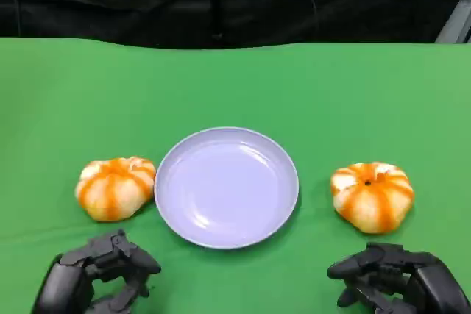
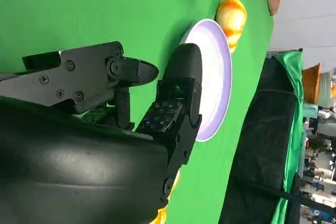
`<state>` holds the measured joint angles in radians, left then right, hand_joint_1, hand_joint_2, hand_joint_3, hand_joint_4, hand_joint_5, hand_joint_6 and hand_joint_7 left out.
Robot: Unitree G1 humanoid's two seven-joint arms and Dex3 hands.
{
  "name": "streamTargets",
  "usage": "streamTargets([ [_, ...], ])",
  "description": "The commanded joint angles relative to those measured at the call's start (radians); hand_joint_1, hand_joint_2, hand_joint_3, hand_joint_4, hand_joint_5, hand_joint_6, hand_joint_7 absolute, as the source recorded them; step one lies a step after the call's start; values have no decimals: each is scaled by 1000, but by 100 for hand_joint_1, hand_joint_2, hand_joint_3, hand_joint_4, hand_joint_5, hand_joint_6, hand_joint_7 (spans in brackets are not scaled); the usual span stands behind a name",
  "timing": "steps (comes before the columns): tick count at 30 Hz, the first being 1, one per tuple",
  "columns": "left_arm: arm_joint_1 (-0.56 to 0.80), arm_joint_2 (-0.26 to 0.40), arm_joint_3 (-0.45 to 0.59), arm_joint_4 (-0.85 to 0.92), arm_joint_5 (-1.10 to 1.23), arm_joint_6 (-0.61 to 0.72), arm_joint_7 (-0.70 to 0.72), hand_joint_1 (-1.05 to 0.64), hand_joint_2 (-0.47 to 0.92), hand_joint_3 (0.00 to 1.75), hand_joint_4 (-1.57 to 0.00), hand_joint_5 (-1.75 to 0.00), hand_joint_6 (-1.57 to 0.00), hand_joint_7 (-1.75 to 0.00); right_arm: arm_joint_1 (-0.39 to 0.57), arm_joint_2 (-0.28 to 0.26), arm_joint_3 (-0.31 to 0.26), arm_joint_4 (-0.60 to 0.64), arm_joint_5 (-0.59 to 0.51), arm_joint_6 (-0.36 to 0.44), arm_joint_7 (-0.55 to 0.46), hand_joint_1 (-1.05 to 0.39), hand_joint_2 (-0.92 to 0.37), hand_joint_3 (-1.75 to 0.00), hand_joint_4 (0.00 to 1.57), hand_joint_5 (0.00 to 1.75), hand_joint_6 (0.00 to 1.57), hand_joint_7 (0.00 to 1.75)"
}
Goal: Grasp the bread from the table and place it into the plate.
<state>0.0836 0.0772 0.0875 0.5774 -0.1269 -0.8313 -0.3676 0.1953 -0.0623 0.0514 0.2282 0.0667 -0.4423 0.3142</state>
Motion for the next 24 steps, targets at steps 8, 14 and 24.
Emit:
streamTargets([
  [8,5,-3,28,-46,-212,80,-131,-17,92,24,-79,-25,-74,-4,-15,-18,-13,22,10,-18,4,-3,-92,-39,79,121,99,54],
  [14,11,-3,48,-87,-238,120,-138,-23,92,23,-80,-22,-73,-2,-24,-17,-14,35,10,-21,3,-3,-92,-40,78,121,99,55],
  [24,3,3,78,-110,-225,133,-114,-30,92,20,-83,-17,-73,-1,-26,-18,-14,35,10,-21,3,-3,-92,-40,77,122,99,55],
])
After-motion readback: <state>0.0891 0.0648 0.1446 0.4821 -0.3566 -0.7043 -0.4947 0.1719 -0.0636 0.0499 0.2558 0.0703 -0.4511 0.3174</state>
